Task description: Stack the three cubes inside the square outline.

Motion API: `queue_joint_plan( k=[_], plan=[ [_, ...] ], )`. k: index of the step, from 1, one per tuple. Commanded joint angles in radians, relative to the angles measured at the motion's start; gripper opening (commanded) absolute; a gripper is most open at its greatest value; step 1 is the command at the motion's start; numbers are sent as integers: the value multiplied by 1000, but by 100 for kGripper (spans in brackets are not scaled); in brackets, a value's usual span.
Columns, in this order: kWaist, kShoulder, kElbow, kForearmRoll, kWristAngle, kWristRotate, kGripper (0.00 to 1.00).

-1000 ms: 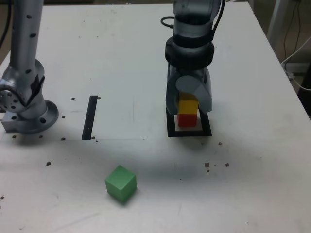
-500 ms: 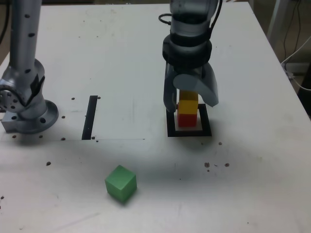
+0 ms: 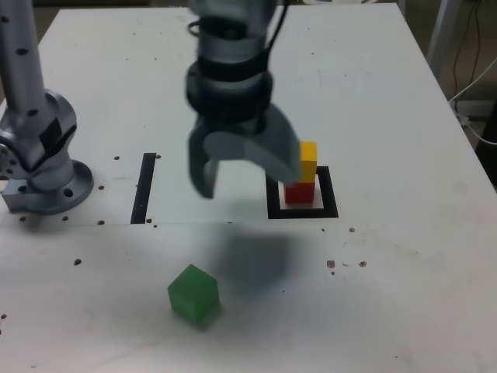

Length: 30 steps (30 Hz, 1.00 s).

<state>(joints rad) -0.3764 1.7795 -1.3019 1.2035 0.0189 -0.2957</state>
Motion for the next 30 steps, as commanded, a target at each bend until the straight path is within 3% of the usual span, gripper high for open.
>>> queue_joint_plan(
  k=[1, 3, 6, 12, 22, 26, 30],
  plan=[
    [-47, -19, 20, -1, -29, -28, 99],
    [-101, -29, 32, -4, -55, -47, 100],
    [-183, -35, 33, -21, -63, -5, 100],
    [-310, -27, 86, -23, -34, 167, 100],
    [-349, 42, 151, -74, 30, 223, 99],
    [-349, 64, 138, -90, 16, 228, 99],
    [-349, 90, 135, -131, -26, 227, 98]
  ],
)
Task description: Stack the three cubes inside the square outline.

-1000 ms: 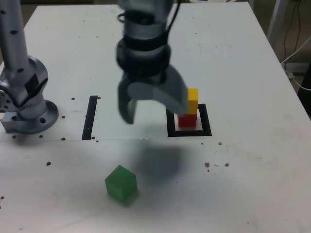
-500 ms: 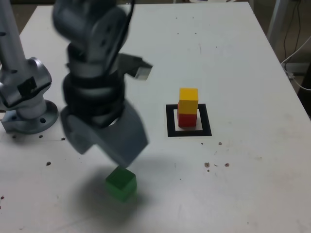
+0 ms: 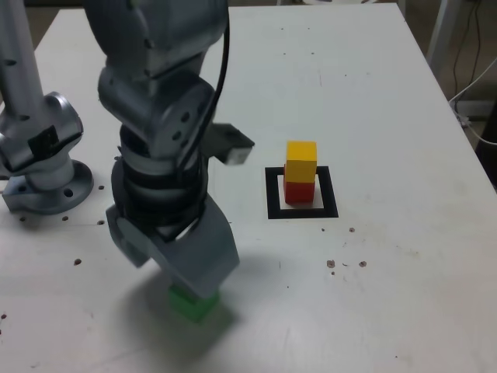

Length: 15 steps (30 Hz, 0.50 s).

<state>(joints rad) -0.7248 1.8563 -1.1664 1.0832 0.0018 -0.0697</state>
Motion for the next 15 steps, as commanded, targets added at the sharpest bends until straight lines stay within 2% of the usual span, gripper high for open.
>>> queue_joint_plan(
  k=[1, 4, 9, 15],
  plan=[
    [-1, 22, 0, -23, -17, 0, 97],
    [-1, 49, 0, -48, -30, -5, 93],
    [-1, 74, -11, -52, -30, -16, 83],
    [-1, 81, -21, -38, -28, -21, 67]
  ],
)
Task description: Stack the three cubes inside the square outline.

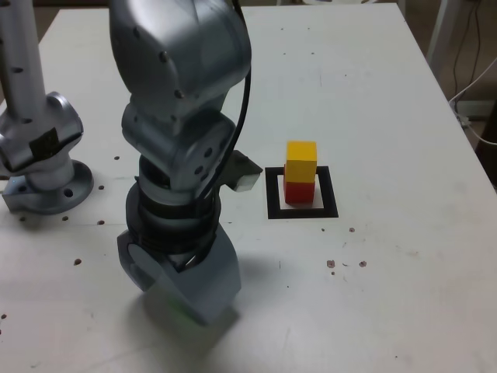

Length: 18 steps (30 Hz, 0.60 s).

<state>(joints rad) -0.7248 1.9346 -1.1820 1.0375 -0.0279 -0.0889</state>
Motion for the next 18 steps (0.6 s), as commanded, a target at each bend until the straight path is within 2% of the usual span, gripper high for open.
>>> queue_joint_plan(
  k=[1, 8, 15, 18],
  plan=[
    [-1, 3, -6, 10, 3, -1, 65],
    [-1, -5, -15, 19, -2, 6, 51],
    [-1, -12, -19, 25, 19, 6, 17],
    [-1, -16, -17, 27, 26, 6, 9]
  ],
)
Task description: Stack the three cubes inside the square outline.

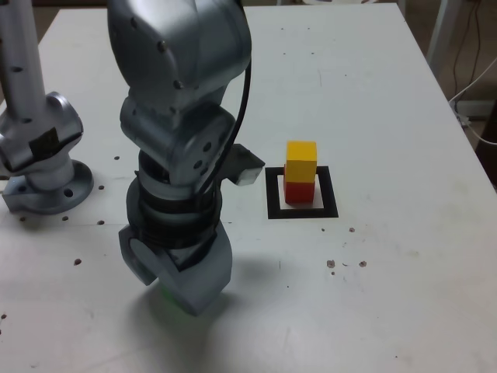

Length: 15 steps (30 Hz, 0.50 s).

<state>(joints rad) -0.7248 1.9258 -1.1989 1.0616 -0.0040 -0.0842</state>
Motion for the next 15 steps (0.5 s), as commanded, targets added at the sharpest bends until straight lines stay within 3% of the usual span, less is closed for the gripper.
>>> queue_joint_plan(
  k=[1, 9, 15],
  plan=[
    [-1, -8, 0, 2, 3, 1, 8],
    [-1, -13, -2, 8, 13, 1, 3],
    [-1, -24, -15, 60, 34, 1, 3]
  ],
)
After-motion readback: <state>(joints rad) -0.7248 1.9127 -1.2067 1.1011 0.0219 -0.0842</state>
